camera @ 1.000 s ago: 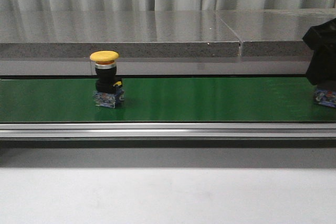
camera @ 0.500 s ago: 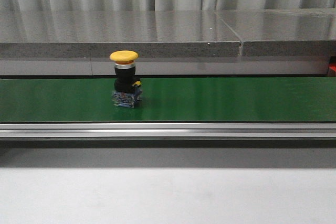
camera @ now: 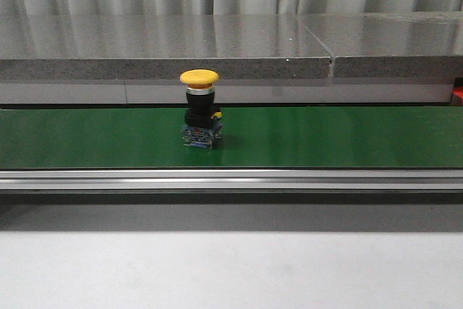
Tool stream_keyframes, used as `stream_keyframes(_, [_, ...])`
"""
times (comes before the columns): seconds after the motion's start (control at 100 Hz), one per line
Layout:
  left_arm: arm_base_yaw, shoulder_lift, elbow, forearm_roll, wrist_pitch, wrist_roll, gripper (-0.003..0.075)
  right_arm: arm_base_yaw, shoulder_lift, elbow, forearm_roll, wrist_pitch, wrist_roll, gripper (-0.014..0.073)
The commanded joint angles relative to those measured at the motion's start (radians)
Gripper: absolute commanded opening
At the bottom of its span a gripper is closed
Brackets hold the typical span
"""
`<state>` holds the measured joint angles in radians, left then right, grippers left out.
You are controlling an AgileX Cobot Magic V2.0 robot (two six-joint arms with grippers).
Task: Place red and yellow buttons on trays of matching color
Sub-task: 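Carry the red button with the right gripper into the red tray, release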
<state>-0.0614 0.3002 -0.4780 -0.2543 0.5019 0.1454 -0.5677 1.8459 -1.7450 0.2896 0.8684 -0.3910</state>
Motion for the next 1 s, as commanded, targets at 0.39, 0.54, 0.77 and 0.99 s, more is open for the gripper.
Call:
stream_keyframes(0.39, [-0.009, 0.008, -0.027, -0.017, -0.069, -0.001, -0.0019, -0.113, 0.165, -0.084, 0.072, -0.047, 0.002, 0.0039])
stream_keyframes(0.54, [-0.009, 0.008, -0.027, -0.017, -0.069, -0.001, -0.0019, -0.101, 0.209, -0.084, 0.088, -0.06, 0.001, 0.0039])
stream_keyframes(0.77, [-0.009, 0.008, -0.027, -0.017, -0.069, -0.001, -0.0019, -0.094, 0.25, -0.083, 0.07, -0.089, 0.0, 0.0039])
stream_keyframes(0.99, [-0.009, 0.008, -0.027, -0.017, -0.069, -0.001, -0.0019, -0.094, 0.281, -0.083, 0.068, -0.112, 0.0, 0.0039])
